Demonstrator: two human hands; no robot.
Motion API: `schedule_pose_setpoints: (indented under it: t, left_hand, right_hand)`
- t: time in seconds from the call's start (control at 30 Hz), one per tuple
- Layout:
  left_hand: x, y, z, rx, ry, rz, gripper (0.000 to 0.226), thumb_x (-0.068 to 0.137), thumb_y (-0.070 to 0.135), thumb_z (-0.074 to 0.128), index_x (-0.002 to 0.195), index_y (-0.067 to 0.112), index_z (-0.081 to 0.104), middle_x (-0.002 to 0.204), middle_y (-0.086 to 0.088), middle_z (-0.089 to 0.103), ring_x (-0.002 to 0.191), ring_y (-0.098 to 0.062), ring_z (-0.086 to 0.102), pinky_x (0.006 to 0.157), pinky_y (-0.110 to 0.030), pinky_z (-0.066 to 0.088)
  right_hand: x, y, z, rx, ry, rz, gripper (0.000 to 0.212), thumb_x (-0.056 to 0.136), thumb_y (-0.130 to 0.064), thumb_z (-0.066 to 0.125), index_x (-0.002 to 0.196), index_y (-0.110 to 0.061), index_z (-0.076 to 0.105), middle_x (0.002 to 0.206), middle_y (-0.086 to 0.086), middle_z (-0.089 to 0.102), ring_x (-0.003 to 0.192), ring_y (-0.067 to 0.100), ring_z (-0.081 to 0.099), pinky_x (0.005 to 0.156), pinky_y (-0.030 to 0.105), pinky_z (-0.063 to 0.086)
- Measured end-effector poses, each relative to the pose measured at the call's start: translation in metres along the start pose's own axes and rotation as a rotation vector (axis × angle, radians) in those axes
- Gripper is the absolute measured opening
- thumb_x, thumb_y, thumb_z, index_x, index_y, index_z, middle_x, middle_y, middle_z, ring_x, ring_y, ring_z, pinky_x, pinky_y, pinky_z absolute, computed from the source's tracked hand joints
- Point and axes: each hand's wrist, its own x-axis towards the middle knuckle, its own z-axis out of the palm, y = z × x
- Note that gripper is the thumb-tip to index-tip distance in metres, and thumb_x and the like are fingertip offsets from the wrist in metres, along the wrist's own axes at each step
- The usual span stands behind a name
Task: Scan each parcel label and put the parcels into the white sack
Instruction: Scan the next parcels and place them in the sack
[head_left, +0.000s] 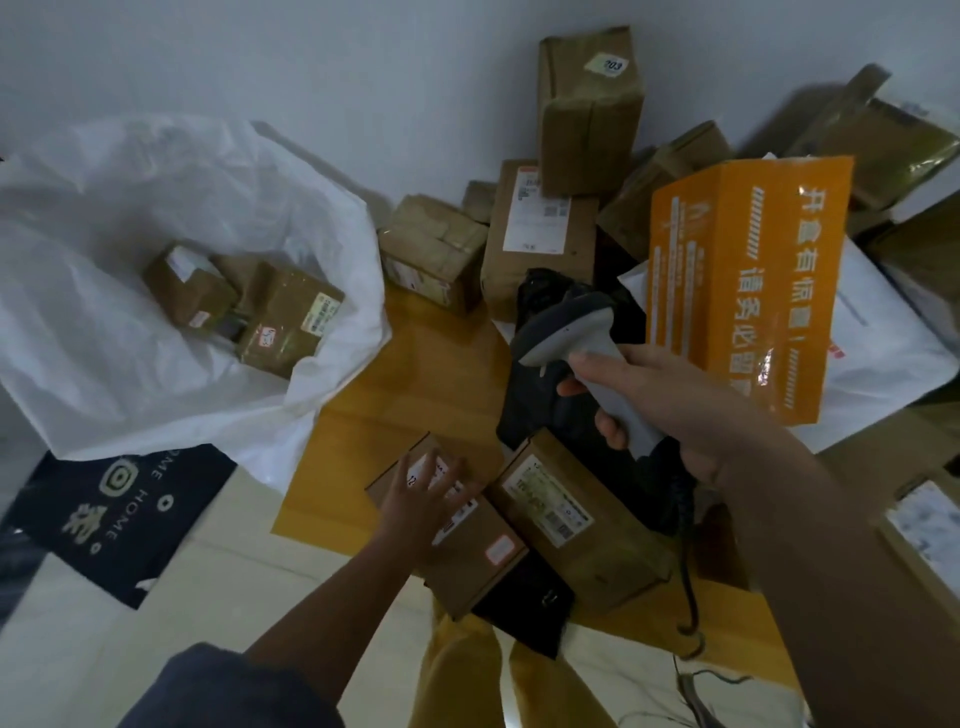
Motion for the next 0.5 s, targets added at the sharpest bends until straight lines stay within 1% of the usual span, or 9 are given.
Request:
schedule_pose_setpoints:
  t: [0.03, 0.07, 0.13, 0.17, 0.2, 0.27, 0.37, 0.43, 0.5]
  left_hand:
    - [0.003, -0.002, 0.006, 0.053, 0.07, 0.019, 0.092, 0.081, 0.054, 0.071, 0.154, 0.041, 0.016, 0.161, -0.007, 0.023, 0.142, -0.038, 0.031, 0.11, -0.062, 0.03]
    - [0.003, -0.004, 0.007, 0.086, 0.113, 0.022, 0.089, 0.086, 0.051, 0.066, 0.155, 0.036, 0.011, 0.161, -0.011, 0.018, 0.144, -0.04, 0.025, 0.113, -0.062, 0.025]
    - [-0.004, -0.012, -0.002, 0.05, 0.109, -0.051, 0.1, 0.071, 0.055, 0.08, 0.151, 0.03, 0.027, 0.15, -0.016, 0.039, 0.136, -0.042, 0.037, 0.11, -0.058, 0.033]
    - [-0.01, -0.016, -0.005, -0.013, 0.07, -0.087, 0.109, 0.064, 0.054, 0.085, 0.151, 0.026, 0.026, 0.149, -0.016, 0.04, 0.135, -0.042, 0.037, 0.11, -0.056, 0.032]
    - [-0.014, -0.024, -0.002, -0.107, 0.058, -0.103, 0.118, 0.064, 0.051, 0.085, 0.154, 0.022, 0.016, 0.153, -0.017, 0.03, 0.139, -0.041, 0.029, 0.115, -0.055, 0.025]
    - [-0.023, -0.046, -0.004, -0.42, -0.064, -0.169, 0.132, 0.062, 0.05, 0.086, 0.155, 0.018, -0.002, 0.157, -0.013, 0.014, 0.144, -0.036, 0.018, 0.119, -0.05, 0.016]
    - [-0.039, -0.075, -0.027, -1.136, -0.114, -0.261, 0.144, 0.052, 0.056, 0.089, 0.154, 0.016, -0.004, 0.158, -0.008, 0.015, 0.143, -0.03, 0.023, 0.116, -0.045, 0.028]
    - [-0.052, -0.089, -0.05, -1.659, -0.098, -0.275, 0.146, 0.035, 0.063, 0.092, 0.152, 0.023, 0.014, 0.155, -0.005, 0.029, 0.138, -0.027, 0.035, 0.114, -0.047, 0.032]
    - [-0.06, -0.099, -0.065, -2.003, -0.078, -0.225, 0.132, 0.027, 0.064, 0.092, 0.141, 0.023, 0.039, 0.143, -0.005, 0.048, 0.129, -0.026, 0.048, 0.114, -0.049, 0.032]
  right_hand:
    - [-0.001, 0.002, -0.001, 0.0, -0.005, 0.002, 0.026, 0.095, -0.037, 0.059, 0.105, -0.014, 0.065, 0.098, 0.005, 0.067, 0.052, 0.009, 0.052, 0.052, 0.025, 0.044]
    - [-0.001, 0.003, -0.002, 0.001, -0.008, 0.004, 0.026, 0.095, -0.036, 0.059, 0.106, -0.013, 0.065, 0.097, 0.004, 0.067, 0.052, 0.009, 0.052, 0.051, 0.025, 0.044]
    - [-0.003, 0.005, -0.003, 0.014, -0.002, 0.012, 0.026, 0.096, -0.036, 0.059, 0.108, -0.014, 0.065, 0.095, 0.003, 0.066, 0.051, 0.008, 0.051, 0.048, 0.022, 0.044]
    - [-0.004, 0.005, -0.004, 0.026, 0.003, 0.016, 0.025, 0.096, -0.035, 0.059, 0.108, -0.014, 0.064, 0.095, 0.003, 0.066, 0.05, 0.007, 0.051, 0.047, 0.021, 0.044]
    - [-0.005, 0.004, -0.004, 0.038, 0.008, 0.016, 0.025, 0.096, -0.035, 0.059, 0.109, -0.014, 0.064, 0.095, 0.003, 0.067, 0.049, 0.007, 0.051, 0.046, 0.021, 0.044]
    - [-0.005, 0.001, -0.002, 0.064, 0.018, 0.009, 0.024, 0.096, -0.033, 0.059, 0.109, -0.014, 0.064, 0.098, 0.005, 0.068, 0.049, 0.008, 0.051, 0.046, 0.022, 0.044]
    - [-0.004, -0.009, 0.004, 0.092, 0.038, -0.008, 0.024, 0.096, -0.031, 0.06, 0.113, -0.015, 0.062, 0.107, 0.011, 0.068, 0.053, 0.01, 0.052, 0.048, 0.023, 0.044]
    - [-0.003, -0.017, 0.013, 0.118, 0.048, -0.025, 0.025, 0.096, -0.03, 0.06, 0.116, -0.014, 0.061, 0.11, 0.012, 0.068, 0.054, 0.01, 0.051, 0.047, 0.023, 0.044]
    - [-0.003, -0.026, 0.023, 0.158, 0.056, -0.047, 0.022, 0.096, -0.027, 0.06, 0.113, -0.013, 0.061, 0.106, 0.011, 0.069, 0.056, 0.011, 0.051, 0.049, 0.023, 0.044]
